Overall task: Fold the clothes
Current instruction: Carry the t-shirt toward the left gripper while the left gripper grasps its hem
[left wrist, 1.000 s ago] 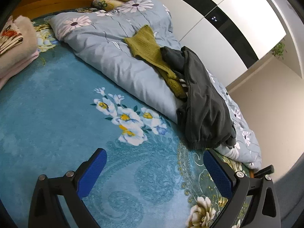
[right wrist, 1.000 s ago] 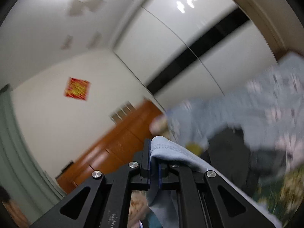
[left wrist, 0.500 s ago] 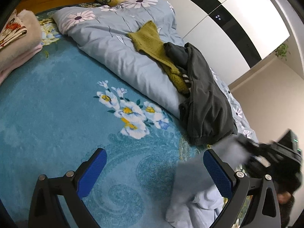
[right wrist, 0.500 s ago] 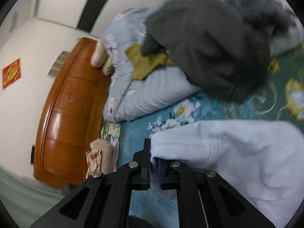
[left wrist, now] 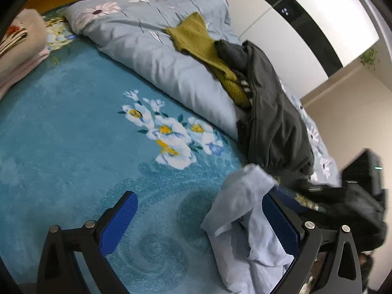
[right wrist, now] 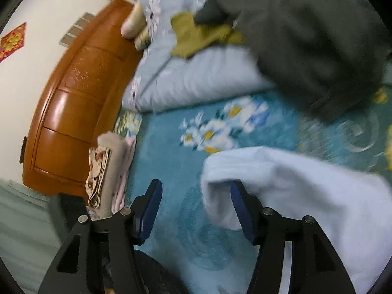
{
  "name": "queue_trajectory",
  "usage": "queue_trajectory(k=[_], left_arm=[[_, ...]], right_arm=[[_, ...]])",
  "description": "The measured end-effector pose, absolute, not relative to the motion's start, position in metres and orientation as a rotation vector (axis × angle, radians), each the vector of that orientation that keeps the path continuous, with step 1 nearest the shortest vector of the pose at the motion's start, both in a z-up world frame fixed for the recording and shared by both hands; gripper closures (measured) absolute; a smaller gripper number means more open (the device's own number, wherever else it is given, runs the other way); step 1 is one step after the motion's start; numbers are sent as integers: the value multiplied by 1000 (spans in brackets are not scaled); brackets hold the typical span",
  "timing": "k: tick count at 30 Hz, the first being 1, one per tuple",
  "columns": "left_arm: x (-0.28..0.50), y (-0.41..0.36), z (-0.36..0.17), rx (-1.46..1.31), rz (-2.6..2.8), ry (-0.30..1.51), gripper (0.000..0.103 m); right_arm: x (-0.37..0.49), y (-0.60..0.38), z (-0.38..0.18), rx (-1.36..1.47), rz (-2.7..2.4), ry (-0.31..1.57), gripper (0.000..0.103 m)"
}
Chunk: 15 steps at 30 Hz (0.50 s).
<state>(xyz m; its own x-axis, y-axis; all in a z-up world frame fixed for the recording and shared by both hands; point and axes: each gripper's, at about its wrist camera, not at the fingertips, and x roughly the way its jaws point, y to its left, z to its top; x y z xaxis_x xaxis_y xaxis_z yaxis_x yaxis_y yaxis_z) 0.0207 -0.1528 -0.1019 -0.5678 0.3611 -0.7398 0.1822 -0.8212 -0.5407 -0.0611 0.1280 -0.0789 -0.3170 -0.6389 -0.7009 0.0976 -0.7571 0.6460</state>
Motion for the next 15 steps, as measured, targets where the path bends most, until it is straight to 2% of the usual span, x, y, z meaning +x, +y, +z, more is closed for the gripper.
queue_trajectory(k=[4,12,14,15], left_arm=[[9,-132,-112,-1485,2519,-751,0],[-8,-83,-139,-1613,2518,-380,1],[-12,-77,-144,-1614,2535,-316,3],[-13,-75,-145,-1610,2543,-301,11]], right_arm=[[-29,177,-63,1456,-2322,-587,43],[37,161,-110,1652,-2383,23,44],[48,155,-119,1666,-2402,173,44],[52,155,-120,1659,-2410,214,44]])
